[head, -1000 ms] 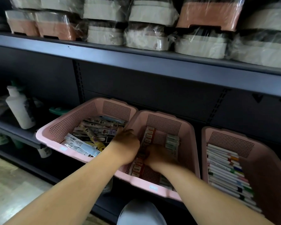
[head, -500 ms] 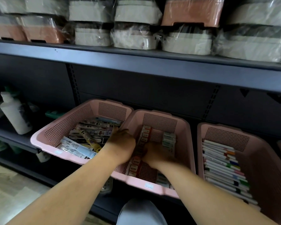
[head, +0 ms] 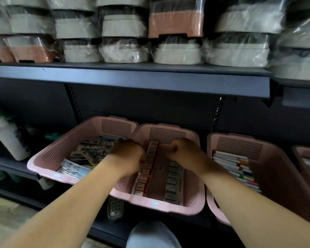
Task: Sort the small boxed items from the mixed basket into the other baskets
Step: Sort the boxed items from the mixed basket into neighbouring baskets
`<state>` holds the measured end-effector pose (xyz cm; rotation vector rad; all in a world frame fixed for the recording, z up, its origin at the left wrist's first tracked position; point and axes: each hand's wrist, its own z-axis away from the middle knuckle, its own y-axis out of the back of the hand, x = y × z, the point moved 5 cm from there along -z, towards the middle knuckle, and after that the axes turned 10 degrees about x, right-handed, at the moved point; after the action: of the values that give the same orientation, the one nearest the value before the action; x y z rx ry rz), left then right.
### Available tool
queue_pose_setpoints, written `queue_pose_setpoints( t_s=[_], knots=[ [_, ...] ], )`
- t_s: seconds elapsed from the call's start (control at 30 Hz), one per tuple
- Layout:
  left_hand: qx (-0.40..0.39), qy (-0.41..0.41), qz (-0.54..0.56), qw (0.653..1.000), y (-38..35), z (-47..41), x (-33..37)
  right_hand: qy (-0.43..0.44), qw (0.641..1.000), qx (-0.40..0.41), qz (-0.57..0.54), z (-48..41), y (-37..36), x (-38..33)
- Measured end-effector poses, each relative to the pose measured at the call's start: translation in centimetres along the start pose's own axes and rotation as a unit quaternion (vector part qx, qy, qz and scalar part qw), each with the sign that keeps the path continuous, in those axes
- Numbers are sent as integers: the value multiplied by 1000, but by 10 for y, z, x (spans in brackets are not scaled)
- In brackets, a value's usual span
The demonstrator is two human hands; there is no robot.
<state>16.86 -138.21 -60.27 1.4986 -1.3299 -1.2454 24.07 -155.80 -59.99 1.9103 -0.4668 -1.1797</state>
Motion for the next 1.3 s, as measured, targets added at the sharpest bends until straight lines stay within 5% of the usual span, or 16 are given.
queue_pose_setpoints(
  t_s=[0.23,0.53,0.93,1.1,1.3],
  knots=[
    [79,-26,86,993,38,-25,43,-7,998,59,27,10,65,40],
    [89,-141,207,964,76,-91,210,-68,986,108,109,77,172,144],
    [63,-298,280,910,77,-131,465,-295,937,164,85,217,302,306],
    [3,-294,289,911,41,-137,525,-400,900,98,144,250,311,366],
    [-13,-284,204,937,12,-139,541,-289,943,159,46,215,312,350]
  ],
)
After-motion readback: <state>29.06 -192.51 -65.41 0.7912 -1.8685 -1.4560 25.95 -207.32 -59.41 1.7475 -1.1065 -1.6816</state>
